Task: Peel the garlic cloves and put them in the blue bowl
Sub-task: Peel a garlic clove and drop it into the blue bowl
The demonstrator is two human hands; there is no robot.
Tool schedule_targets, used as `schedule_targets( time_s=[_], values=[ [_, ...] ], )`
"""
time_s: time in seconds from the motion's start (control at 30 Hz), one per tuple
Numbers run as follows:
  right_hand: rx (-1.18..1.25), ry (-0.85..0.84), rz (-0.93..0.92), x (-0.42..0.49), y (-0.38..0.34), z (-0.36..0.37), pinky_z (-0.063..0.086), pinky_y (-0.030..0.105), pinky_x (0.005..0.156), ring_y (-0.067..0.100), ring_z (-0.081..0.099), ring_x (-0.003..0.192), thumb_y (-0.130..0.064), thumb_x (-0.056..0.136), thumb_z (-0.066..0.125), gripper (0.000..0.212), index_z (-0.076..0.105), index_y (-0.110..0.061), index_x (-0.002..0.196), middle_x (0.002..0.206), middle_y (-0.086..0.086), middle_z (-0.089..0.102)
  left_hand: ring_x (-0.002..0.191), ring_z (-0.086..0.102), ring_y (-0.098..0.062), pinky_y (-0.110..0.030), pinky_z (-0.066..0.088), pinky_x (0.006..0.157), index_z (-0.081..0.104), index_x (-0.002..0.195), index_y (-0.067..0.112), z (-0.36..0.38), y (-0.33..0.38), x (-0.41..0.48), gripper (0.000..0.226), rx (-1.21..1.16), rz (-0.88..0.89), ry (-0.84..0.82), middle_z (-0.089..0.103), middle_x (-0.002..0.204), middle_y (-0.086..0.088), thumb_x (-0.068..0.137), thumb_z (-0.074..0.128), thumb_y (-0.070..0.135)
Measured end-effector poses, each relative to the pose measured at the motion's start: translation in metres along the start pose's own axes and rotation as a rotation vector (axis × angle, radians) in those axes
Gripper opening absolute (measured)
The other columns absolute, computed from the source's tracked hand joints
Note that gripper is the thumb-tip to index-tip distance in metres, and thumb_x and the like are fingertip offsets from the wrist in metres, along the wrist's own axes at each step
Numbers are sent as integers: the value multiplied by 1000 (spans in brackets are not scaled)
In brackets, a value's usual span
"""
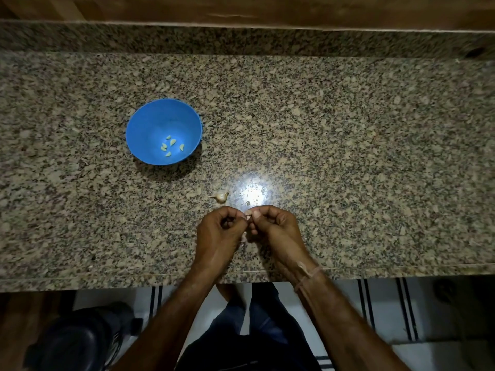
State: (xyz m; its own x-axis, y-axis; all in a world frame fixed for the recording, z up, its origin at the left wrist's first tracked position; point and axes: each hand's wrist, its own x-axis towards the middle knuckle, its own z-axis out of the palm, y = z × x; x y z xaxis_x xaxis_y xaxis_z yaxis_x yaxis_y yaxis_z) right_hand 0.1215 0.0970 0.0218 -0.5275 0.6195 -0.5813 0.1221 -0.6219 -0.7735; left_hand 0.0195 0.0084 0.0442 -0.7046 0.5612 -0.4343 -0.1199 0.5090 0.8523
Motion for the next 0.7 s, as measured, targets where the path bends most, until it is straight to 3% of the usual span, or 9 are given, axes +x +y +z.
schedule_targets(
  time_s=[0.1, 0.2, 0.47, 0.63, 0.7],
  values=[
    [0, 25, 33, 4, 5, 0, 53, 34, 68, 22, 60, 72, -4, 101, 64, 13, 77, -3, 95, 85, 21, 70, 65, 65, -9, -24, 52, 58, 74, 80, 18, 2, -3, 1, 11, 31, 4, -12, 74, 72, -1, 90, 74, 12],
    [-26, 28, 74, 6, 2, 0, 55, 31, 68, 17, 62, 69, -5, 102, 63, 14, 75, -4, 95, 82, 14, 71, 67, 66, -9, -14, 49, 56, 74, 82, 17, 3, -3, 2, 8, 85, 5, -9, 73, 74, 1, 88, 74, 12],
    [117, 63, 263, 11, -4, 2, 56, 23, 60, 12, 61, 61, 1, 103, 57, 20, 70, -3, 88, 71, 5, 67, 60, 58, 3, -9, 43, 55, 71, 82, 15, 3, -7, 5, 8, 190, 59, 7, 68, 69, 5, 86, 72, 8],
    [4, 97, 220, 14, -6, 3, 53, 27, 60, 12, 58, 58, -4, 103, 61, 17, 71, -2, 91, 68, 4, 66, 85, 68, -3, -9, 51, 70, 74, 99, 21, 2, -15, 9, 28, 186, 72, 61, 73, 91, 11, 91, 61, -2],
    [-65, 111, 197, 13, -7, 3, 52, 28, 58, 13, 57, 56, -6, 103, 61, 17, 71, -3, 90, 69, 6, 64, 91, 68, -2, -9, 51, 74, 75, 110, 23, 2, -12, 8, 25, 129, 133, 42, 74, 99, 13, 96, 64, 5]
  ],
)
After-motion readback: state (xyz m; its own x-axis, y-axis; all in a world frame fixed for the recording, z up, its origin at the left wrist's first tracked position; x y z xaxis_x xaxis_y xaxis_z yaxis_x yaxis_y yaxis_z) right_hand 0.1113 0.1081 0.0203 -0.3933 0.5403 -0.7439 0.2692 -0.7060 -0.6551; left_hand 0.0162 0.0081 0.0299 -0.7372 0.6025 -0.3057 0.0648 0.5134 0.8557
